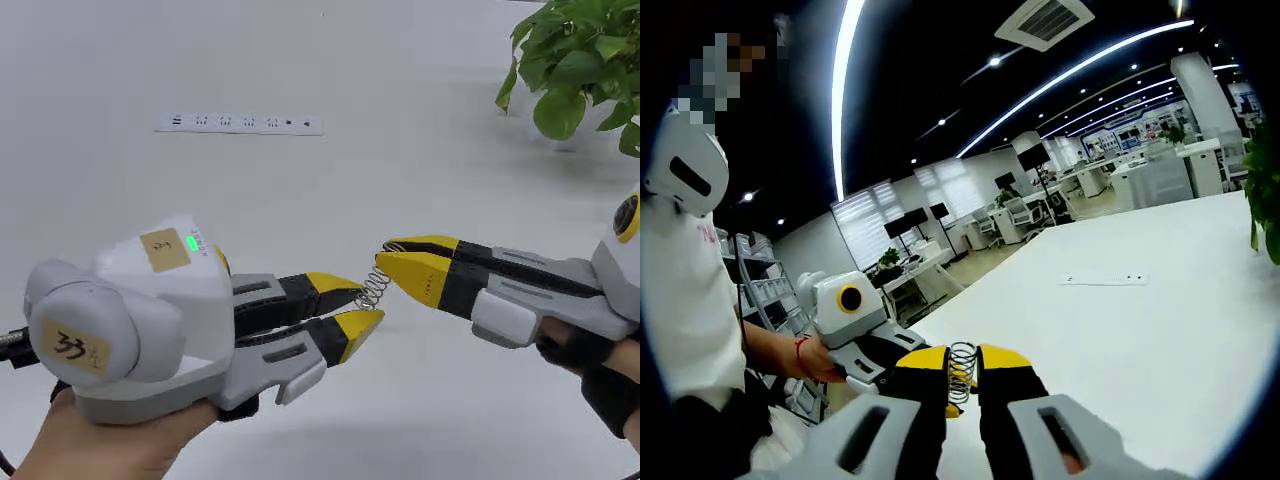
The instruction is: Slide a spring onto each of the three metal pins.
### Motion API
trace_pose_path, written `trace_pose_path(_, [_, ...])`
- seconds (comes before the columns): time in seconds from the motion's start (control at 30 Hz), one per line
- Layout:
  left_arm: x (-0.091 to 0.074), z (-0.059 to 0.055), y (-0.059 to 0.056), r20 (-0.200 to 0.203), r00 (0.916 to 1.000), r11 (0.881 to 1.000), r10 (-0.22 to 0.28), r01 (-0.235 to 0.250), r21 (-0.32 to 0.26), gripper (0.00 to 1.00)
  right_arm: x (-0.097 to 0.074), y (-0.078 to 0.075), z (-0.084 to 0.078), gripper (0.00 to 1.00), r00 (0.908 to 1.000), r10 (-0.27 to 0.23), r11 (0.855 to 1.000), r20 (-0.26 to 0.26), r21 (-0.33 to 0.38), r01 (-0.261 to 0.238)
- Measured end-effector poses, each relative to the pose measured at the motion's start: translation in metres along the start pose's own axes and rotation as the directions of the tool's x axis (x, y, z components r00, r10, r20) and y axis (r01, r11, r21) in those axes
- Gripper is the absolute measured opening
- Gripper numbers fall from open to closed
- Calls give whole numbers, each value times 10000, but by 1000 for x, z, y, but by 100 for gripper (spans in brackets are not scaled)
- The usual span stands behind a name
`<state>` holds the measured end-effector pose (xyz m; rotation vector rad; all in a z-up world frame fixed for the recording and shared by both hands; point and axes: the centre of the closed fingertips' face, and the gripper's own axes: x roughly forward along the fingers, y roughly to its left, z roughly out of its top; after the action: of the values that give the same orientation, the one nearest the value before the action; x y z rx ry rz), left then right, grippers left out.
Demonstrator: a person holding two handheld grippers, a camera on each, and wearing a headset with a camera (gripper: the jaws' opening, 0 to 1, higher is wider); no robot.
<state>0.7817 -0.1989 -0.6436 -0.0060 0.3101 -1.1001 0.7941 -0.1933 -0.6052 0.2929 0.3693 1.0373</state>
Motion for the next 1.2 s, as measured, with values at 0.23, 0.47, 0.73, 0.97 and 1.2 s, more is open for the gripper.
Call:
trace_pose_path(0.23, [2,-1,-3,-118,9999,9999,-108,109,98,13,2,6,-3,11,9980,4,9942,-627,-1076,-72])
trace_pose_path(0.47, [4,-1,-4,-141,9998,9998,-155,157,83,12,3,7,-2,11,9969,-4,9883,-792,-1521,-117])
trace_pose_path(0.73, [4,-1,-3,-162,9997,9999,-169,170,32,11,2,7,-1,11,9962,-44,9837,-870,-1794,-113])
trace_pose_path(0.97, [4,-2,-3,-183,9996,9998,-198,198,10,11,1,7,-2,11,9958,-56,9829,-909,-1836,-113])
trace_pose_path(1.2, [4,-4,-4,-235,9994,9997,-260,261,22,11,1,7,-4,12,9947,-59,9803,-1028,-1967,-145])
